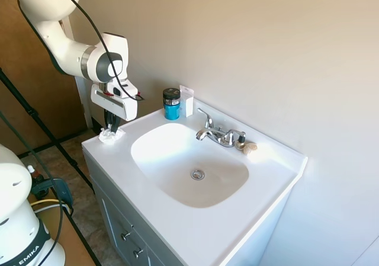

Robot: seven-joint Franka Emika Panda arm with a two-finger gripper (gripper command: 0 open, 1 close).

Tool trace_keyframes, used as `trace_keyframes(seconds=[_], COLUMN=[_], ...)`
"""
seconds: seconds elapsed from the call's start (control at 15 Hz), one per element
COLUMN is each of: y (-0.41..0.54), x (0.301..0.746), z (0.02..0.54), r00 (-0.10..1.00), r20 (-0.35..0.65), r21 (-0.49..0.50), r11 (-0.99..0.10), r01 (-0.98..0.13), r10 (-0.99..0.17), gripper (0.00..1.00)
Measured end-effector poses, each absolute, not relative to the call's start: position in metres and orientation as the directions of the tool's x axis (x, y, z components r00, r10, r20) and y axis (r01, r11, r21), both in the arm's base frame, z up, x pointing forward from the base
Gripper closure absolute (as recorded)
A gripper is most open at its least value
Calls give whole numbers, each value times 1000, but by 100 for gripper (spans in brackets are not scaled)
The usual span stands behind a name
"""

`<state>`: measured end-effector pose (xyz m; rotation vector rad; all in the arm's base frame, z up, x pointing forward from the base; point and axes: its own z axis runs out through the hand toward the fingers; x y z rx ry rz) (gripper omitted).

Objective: Throw the tissue in the trash bin

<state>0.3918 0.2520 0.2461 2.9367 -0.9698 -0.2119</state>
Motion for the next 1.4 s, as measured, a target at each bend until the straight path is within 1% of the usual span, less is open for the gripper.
trace_keyframes(seconds=[0.2,0.33,0.47,0.67,0.73,1.07,1.4], y=[272,302,337,389,404,447,450], x=[407,420,433,458,465,495,498], z=[270,300,318,308,301,281,280], r00=[811,827,842,861,863,867,866], r20=[-95,-58,-28,-27,-27,-29,-26], r21=[60,44,39,45,51,67,86], r11=[-817,-829,-842,-861,-862,-866,-865], r01=[-574,-558,-538,-507,-504,-495,-495], r10=[-577,-560,-539,-508,-505,-498,-499], gripper=[100,100,100,100,0,0,0])
